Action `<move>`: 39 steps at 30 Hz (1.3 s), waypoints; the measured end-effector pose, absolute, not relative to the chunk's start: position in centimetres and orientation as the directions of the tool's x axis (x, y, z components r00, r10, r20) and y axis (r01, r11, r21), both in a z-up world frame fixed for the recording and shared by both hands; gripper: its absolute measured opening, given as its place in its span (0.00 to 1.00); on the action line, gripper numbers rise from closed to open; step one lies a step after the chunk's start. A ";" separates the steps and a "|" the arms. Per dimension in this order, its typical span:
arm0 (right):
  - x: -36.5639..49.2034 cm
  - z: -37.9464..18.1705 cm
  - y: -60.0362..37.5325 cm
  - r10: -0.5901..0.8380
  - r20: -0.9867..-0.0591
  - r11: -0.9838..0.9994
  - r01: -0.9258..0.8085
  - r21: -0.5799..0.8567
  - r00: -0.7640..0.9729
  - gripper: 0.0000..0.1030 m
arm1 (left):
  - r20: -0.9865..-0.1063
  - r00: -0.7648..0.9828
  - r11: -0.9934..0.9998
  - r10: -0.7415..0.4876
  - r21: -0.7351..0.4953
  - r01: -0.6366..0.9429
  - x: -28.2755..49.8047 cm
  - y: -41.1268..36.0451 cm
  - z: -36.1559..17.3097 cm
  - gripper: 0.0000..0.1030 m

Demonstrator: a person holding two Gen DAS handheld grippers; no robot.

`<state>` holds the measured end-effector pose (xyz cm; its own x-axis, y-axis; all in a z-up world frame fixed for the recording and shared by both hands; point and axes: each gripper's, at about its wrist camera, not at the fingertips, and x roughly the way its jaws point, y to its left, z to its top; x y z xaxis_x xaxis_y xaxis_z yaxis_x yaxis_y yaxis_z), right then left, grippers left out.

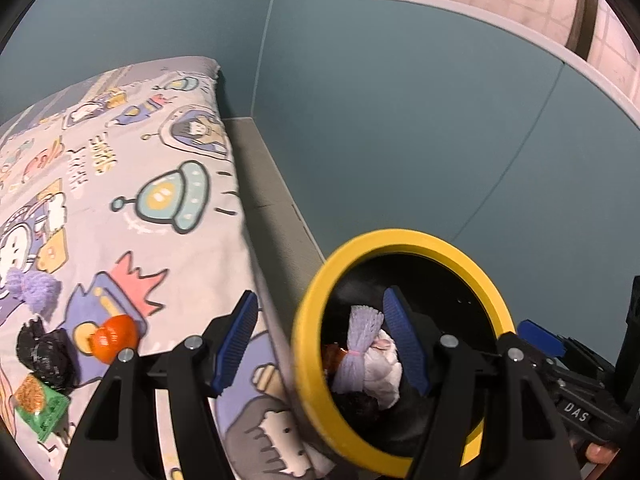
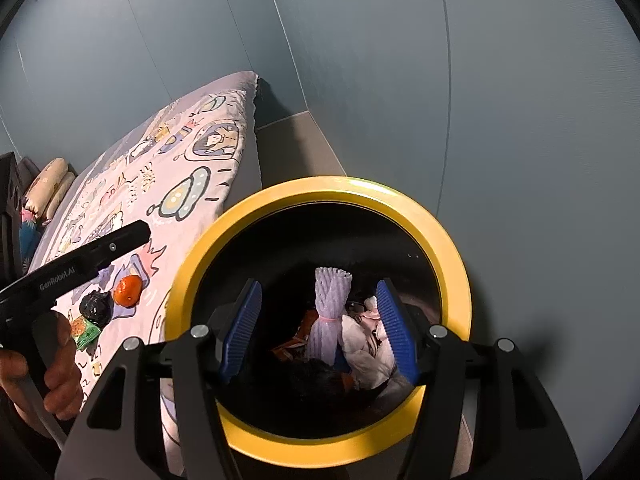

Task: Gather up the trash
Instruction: 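Move both grippers back to the bed toward the foam net and orange peel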

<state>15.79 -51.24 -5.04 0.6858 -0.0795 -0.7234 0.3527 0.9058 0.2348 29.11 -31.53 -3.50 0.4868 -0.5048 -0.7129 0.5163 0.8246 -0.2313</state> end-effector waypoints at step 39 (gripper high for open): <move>20.1 1.6 -35.8 0.079 -0.647 0.985 0.040 0.167 0.759 0.64 | -0.619 0.726 0.954 -0.300 -0.198 0.225 31.1 -10.6 3.1 0.80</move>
